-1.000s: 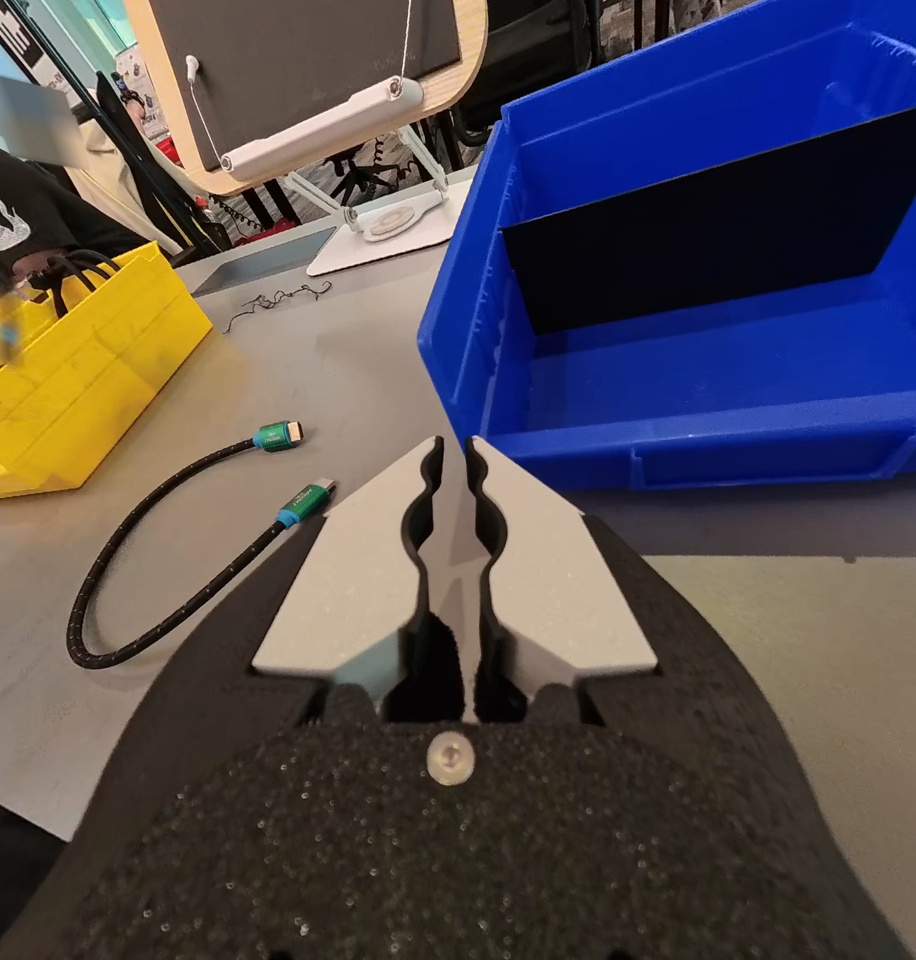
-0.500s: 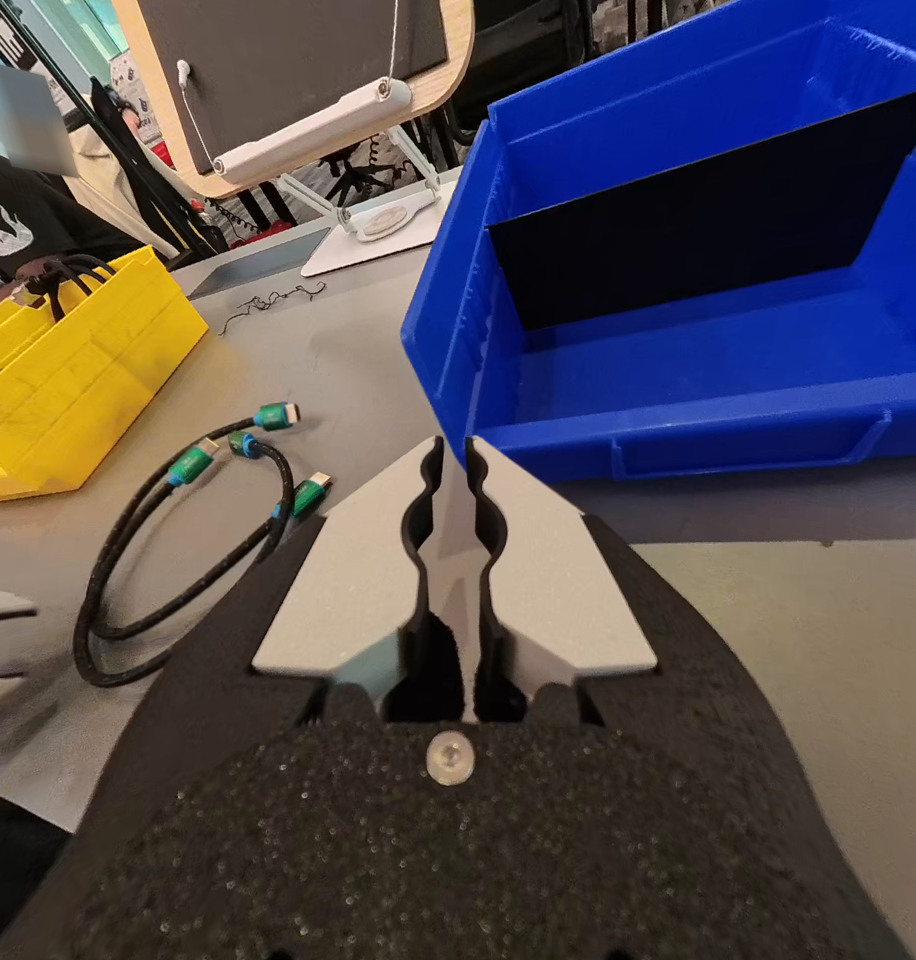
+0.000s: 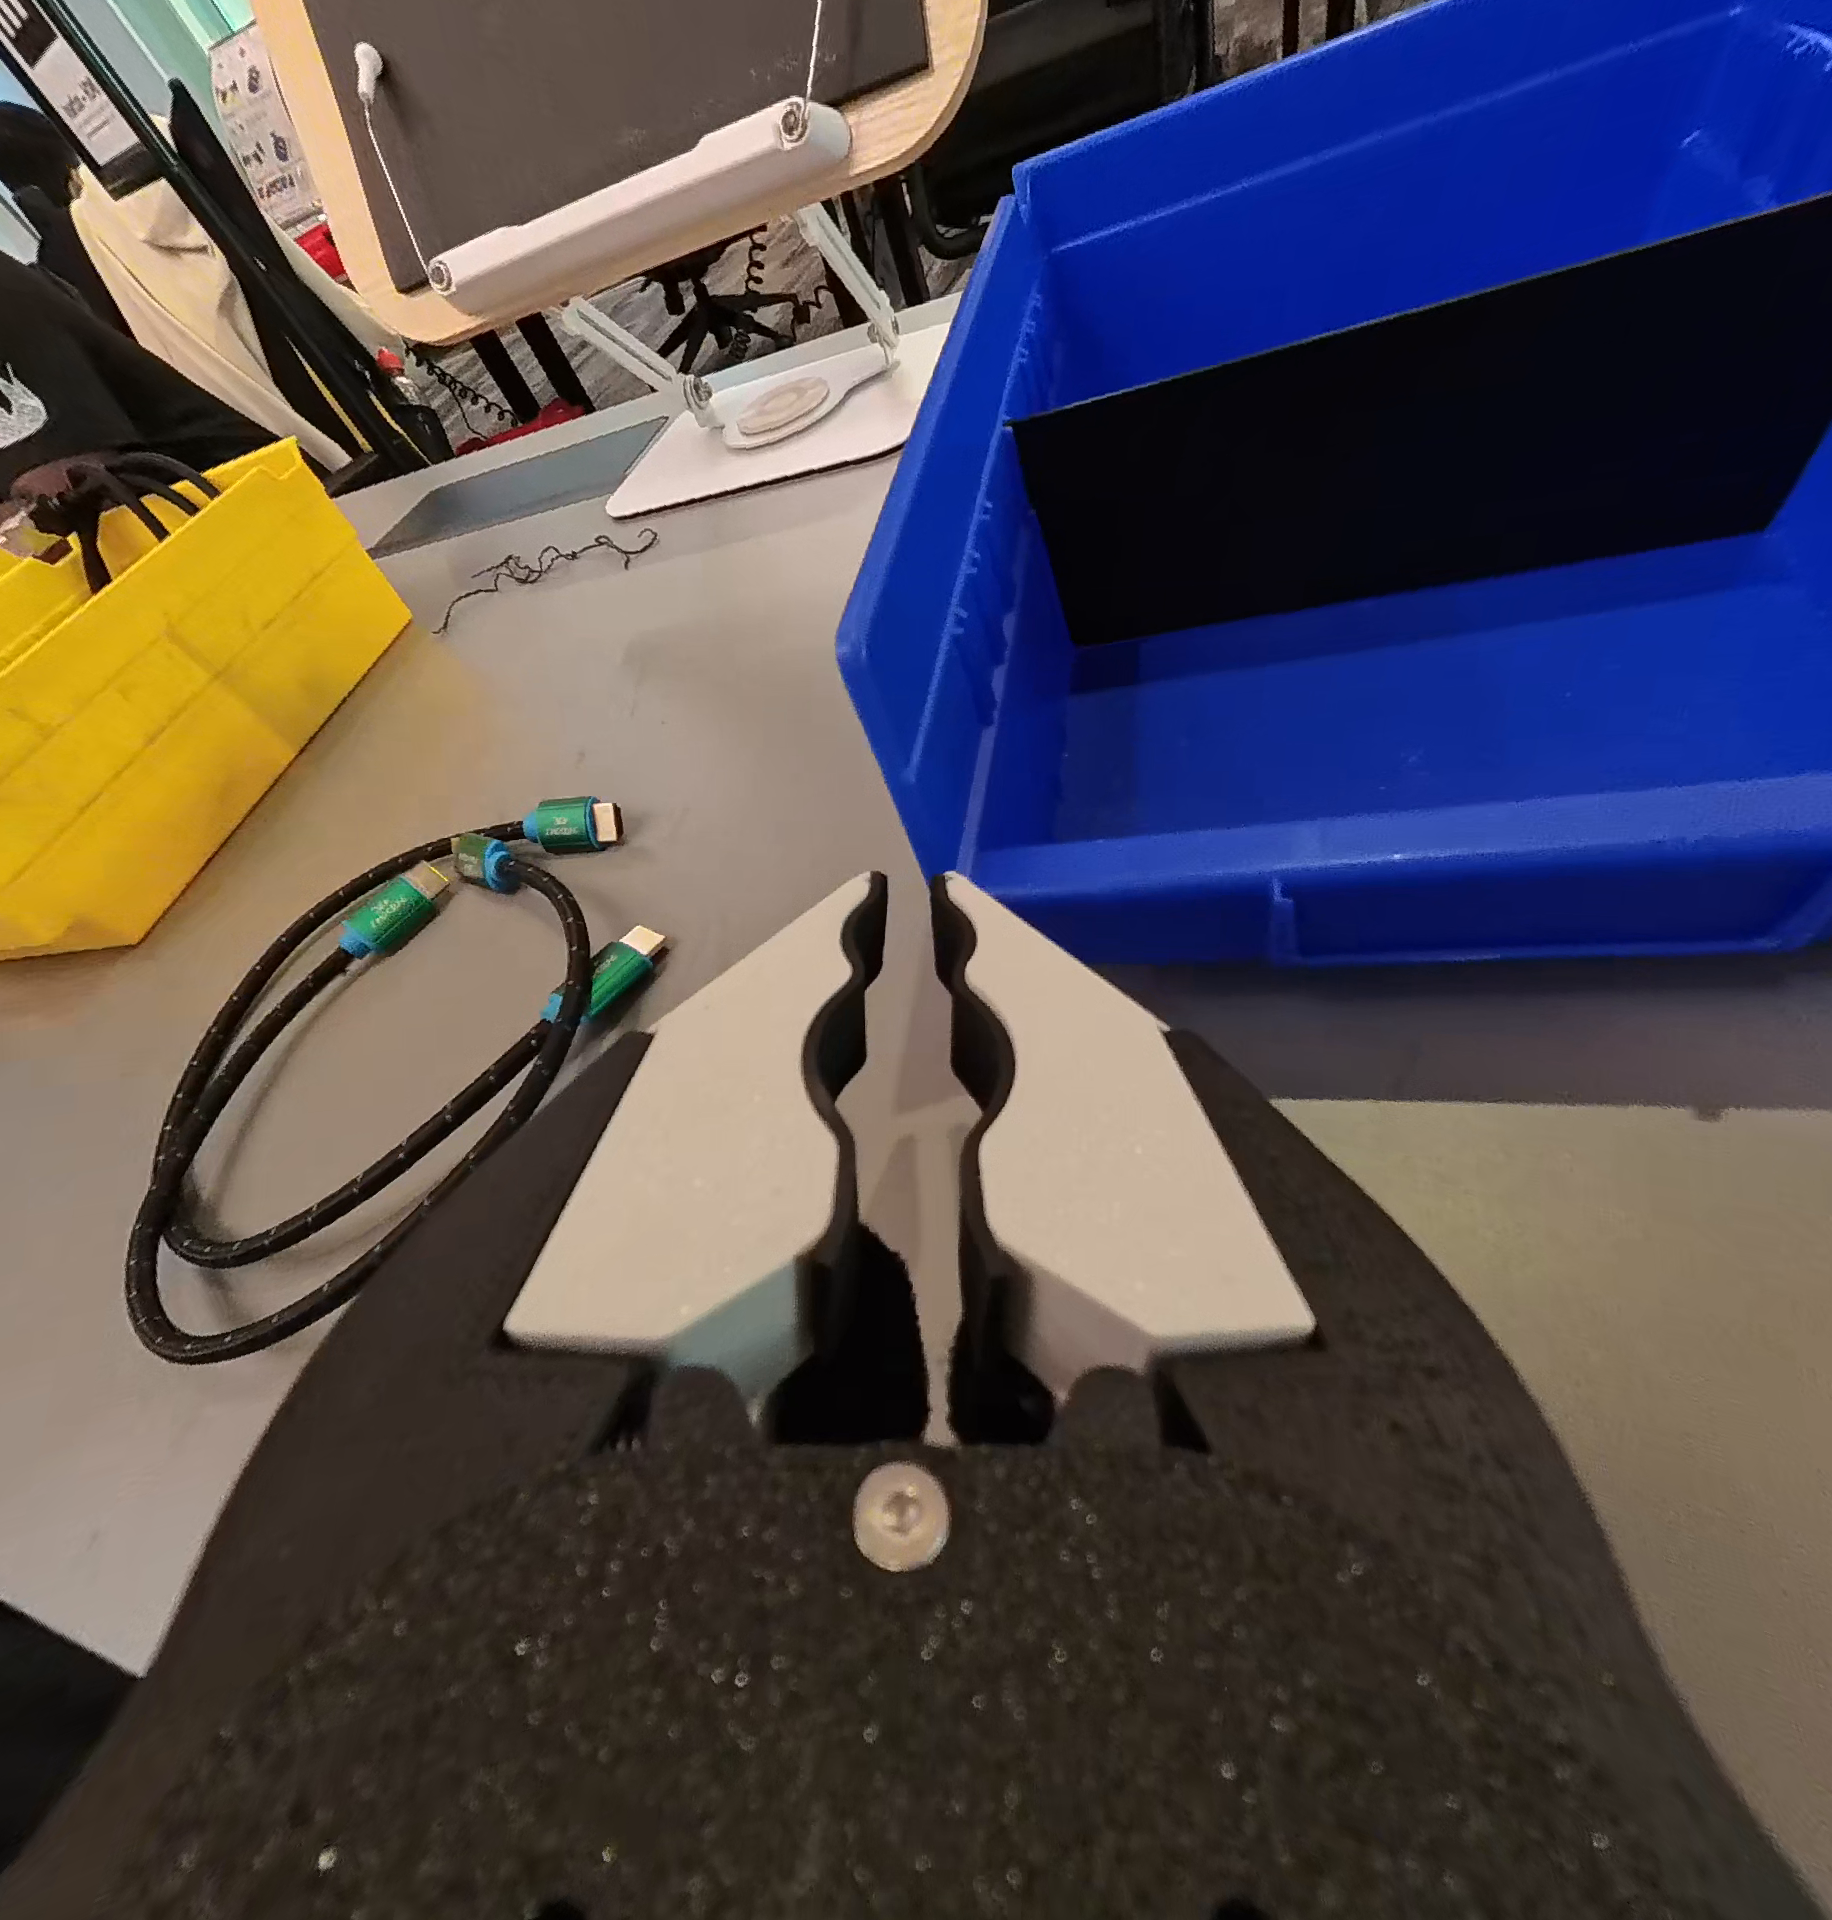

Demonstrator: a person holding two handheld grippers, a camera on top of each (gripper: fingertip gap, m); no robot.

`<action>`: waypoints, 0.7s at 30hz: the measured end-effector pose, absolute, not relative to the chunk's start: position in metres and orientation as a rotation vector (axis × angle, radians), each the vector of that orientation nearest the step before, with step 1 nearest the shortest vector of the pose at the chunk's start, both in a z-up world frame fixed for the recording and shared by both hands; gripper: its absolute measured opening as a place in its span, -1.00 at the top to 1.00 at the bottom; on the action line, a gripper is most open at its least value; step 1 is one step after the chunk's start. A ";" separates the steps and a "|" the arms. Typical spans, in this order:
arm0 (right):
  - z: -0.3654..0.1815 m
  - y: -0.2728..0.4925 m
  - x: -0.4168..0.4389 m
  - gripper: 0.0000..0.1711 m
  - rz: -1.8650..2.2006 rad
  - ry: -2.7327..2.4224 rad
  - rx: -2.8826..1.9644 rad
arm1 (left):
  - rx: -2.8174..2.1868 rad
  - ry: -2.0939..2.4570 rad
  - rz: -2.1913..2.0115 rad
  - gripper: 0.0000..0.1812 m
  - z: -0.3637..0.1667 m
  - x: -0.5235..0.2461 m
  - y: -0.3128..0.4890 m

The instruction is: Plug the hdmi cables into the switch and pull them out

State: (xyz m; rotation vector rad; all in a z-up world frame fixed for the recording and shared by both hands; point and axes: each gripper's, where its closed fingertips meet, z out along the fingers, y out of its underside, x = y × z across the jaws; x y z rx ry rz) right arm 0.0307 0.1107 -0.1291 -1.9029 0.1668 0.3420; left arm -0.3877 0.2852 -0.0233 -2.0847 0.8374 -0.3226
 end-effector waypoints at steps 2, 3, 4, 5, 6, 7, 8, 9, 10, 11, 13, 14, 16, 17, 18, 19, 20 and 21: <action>-0.130 0.111 0.030 0.91 0.343 0.163 -1.906 | -2.196 0.760 -0.311 0.63 -0.033 -0.403 0.327; -0.130 0.111 0.029 0.91 0.342 0.161 -1.908 | -2.251 0.748 -0.281 0.63 -0.043 -0.410 0.347; -0.130 0.111 0.029 0.91 0.340 0.159 -1.909 | -2.301 0.738 -0.241 0.63 -0.053 -0.416 0.366; -0.131 0.111 0.029 0.91 0.339 0.158 -1.910 | -2.358 0.734 -0.198 0.63 -0.065 -0.422 0.383; -0.131 0.111 0.029 0.91 0.339 0.159 -1.910 | -2.417 0.720 -0.159 0.62 -0.078 -0.428 0.399; -0.130 0.111 0.030 0.91 0.338 0.161 -1.909 | -2.476 0.697 -0.132 0.62 -0.090 -0.433 0.413; -0.130 0.111 0.031 0.91 0.336 0.163 -1.909 | -2.534 0.666 -0.116 0.62 -0.100 -0.437 0.425; -0.130 0.111 0.032 0.91 0.334 0.166 -1.908 | -2.578 0.634 -0.123 0.62 -0.109 -0.438 0.436; -0.130 0.111 0.033 0.91 0.333 0.169 -1.908 | -2.613 0.608 -0.128 0.62 -0.117 -0.439 0.444; -0.130 0.111 0.034 0.91 0.333 0.174 -1.907 | -2.648 0.594 -0.110 0.62 -0.125 -0.441 0.449; -0.130 0.110 0.037 0.91 0.331 0.179 -1.906 | -2.689 0.556 -0.009 0.62 -0.139 -0.452 0.459; -0.131 0.110 0.038 0.91 0.329 0.182 -1.906 | -2.692 0.538 -0.004 0.65 -0.144 -0.453 0.462; -0.131 0.109 0.039 0.91 0.329 0.187 -1.906 | -2.672 0.505 -0.058 0.85 -0.148 -0.448 0.463; -0.131 0.108 0.040 0.91 0.331 0.189 -1.906 | -2.649 0.504 -0.055 0.86 -0.147 -0.447 0.463; -0.131 0.108 0.040 0.91 0.333 0.192 -1.907 | -2.619 0.522 -0.048 0.87 -0.144 -0.446 0.461; -0.131 0.108 0.041 0.91 0.336 0.194 -1.908 | -2.582 0.539 -0.046 0.88 -0.138 -0.445 0.459; -0.132 0.108 0.041 0.91 0.338 0.196 -1.908 | -2.542 0.551 -0.050 0.89 -0.129 -0.442 0.456; -0.132 0.108 0.041 0.91 0.340 0.197 -1.908 | -2.490 0.566 -0.049 0.91 -0.117 -0.440 0.453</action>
